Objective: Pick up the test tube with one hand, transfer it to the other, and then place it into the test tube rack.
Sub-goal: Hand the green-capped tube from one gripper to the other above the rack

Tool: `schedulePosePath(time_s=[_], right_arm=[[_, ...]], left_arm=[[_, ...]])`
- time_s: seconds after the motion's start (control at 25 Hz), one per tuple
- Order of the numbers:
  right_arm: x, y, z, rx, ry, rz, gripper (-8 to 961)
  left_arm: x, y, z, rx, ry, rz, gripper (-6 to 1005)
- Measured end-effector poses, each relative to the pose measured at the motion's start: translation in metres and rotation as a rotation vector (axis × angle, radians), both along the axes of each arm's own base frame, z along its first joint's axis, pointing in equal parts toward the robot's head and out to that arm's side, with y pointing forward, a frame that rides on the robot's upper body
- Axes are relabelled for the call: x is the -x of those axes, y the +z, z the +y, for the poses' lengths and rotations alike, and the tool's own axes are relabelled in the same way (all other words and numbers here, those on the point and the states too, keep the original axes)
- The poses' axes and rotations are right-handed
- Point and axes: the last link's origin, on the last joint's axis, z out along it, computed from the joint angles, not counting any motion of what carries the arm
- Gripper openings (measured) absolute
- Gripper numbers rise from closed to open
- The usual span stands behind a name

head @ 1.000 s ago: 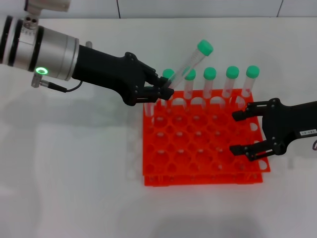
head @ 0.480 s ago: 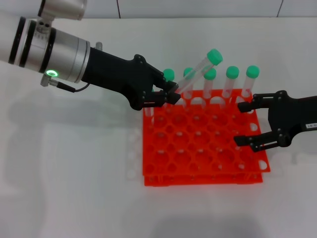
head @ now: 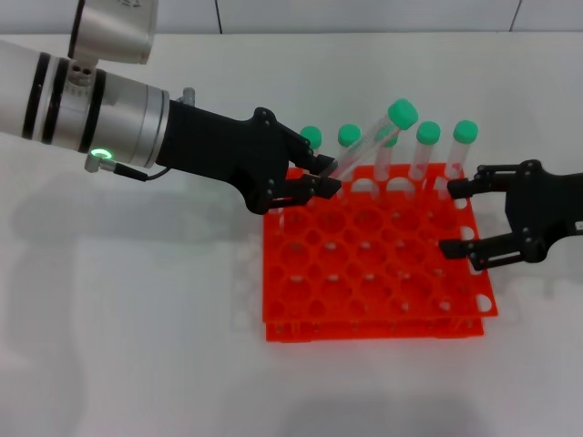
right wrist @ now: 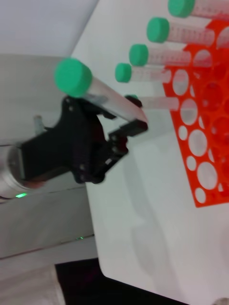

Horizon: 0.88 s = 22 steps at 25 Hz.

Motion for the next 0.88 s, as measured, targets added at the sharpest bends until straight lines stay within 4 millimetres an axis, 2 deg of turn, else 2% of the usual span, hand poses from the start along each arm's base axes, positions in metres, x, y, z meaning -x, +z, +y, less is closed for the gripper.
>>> schedulePosePath(time_s=[0.44, 0.68, 0.88], right_arm=[[-0.002, 0.008, 0.003, -0.038, -0.102, 0.145, 838], [0.000, 0.003, 0.003, -0.047, -0.145, 0.268, 839], [-0.005, -0.006, 0.007, -0.100, -0.182, 0.330, 839]], left_arm=[[0.001, -0.001, 0.001, -0.006, 0.014, 0.007, 233], [0.000, -0.001, 0.003, -0.011, 0.013, 0.010, 236], [-0.001, 0.000, 0.005, -0.017, 0.020, 0.015, 238]])
